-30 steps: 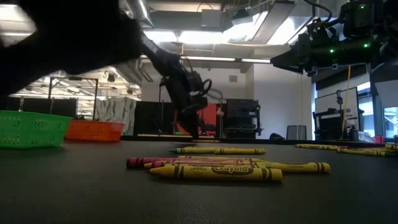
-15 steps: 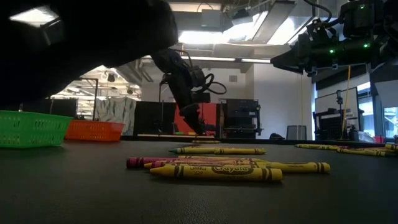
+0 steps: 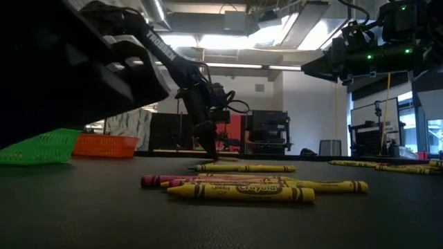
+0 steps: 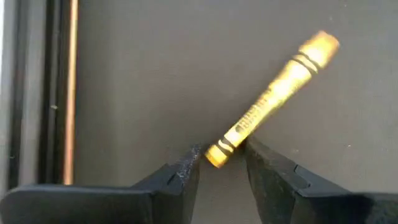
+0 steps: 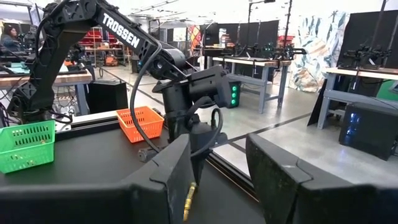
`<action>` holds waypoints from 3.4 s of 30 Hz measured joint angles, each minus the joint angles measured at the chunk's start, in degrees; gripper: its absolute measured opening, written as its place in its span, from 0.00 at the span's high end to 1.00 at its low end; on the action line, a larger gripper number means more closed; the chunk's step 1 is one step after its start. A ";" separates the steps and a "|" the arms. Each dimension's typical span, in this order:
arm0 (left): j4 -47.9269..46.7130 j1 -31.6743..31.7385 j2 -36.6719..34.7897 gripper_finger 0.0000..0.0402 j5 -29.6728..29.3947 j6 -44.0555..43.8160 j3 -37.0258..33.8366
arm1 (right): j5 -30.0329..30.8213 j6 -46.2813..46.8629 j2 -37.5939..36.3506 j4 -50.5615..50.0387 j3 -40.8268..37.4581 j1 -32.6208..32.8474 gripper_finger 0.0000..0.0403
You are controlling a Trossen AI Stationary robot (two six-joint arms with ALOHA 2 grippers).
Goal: Sort crayons
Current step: Put the yellow crayon into the green bin
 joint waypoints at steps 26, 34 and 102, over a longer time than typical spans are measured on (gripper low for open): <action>-5.39 -4.01 -0.21 0.80 -12.53 1.61 4.02 | 0.00 -0.04 0.00 0.04 0.00 0.01 0.62; -8.93 -6.01 -0.24 0.75 -11.58 9.45 7.08 | -0.02 -0.04 0.00 -0.05 0.00 0.01 0.62; -9.75 -3.41 0.33 0.76 -2.54 19.69 4.43 | 0.00 -0.15 0.00 0.11 0.00 -0.01 0.62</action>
